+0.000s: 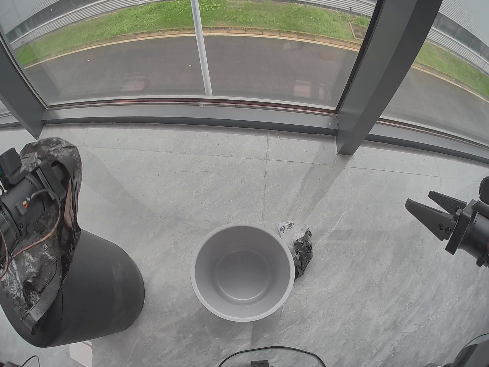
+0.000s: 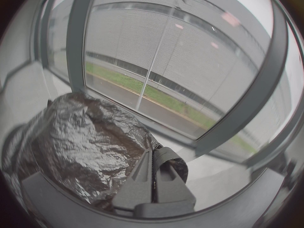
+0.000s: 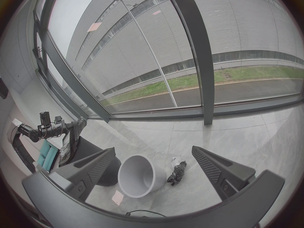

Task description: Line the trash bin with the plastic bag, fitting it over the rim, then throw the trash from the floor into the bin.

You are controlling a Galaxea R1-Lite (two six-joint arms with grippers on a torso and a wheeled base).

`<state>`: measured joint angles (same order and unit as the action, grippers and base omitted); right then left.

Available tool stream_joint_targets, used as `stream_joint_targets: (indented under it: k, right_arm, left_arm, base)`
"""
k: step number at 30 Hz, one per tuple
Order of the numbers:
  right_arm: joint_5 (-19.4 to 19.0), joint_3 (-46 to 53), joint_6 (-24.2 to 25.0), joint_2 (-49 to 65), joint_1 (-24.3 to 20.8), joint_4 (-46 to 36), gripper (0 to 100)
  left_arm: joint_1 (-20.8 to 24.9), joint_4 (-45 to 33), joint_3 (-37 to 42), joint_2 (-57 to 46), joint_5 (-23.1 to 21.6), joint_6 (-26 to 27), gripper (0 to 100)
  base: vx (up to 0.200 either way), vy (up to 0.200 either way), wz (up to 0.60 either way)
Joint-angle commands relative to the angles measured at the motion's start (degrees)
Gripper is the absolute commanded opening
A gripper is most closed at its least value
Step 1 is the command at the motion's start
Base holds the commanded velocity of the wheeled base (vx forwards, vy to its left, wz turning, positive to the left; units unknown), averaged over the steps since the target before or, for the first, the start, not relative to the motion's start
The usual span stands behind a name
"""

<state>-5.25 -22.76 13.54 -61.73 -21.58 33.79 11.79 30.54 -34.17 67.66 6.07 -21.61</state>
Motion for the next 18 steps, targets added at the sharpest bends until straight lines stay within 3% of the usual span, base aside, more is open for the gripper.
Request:
stream_joint_targets:
  k: [1, 4, 8, 12, 18]
  right_arm:
    - [-0.3, 2.6, 2.5, -2.3, -5.4, 1.5, 100]
    - [-0.2, 3.0, 2.5, -2.9, -7.3, 1.5, 100]
    - [-0.3, 2.8, 2.7, -3.3, -8.3, 1.5, 100]
    - [0.2, 1.0, 2.5, -8.2, -13.8, 3.0, 100]
    - [2.4, -5.5, 2.5, -16.6, -19.1, 5.3, 100]
  left_arm:
    - [13.2, 0.6, -8.6, 0.4, -2.9, -20.5, 0]
    - [18.3, -1.2, -7.9, -1.7, -5.1, -25.0, 0]
    - [22.6, -6.2, -8.8, -4.7, -11.4, -30.1, 0]
    - [23.4, -9.4, -13.7, -4.6, -16.6, -32.3, 0]
    - [24.0, -12.3, -21.1, -1.2, -17.6, -34.4, 0]
  base:
    - [0.0, 0.0, 0.0]
    - [0.0, 0.0, 0.0]
    - [0.0, 0.0, 0.0]
    - [0.0, 0.0, 0.0]
    - [0.0, 0.0, 0.0]
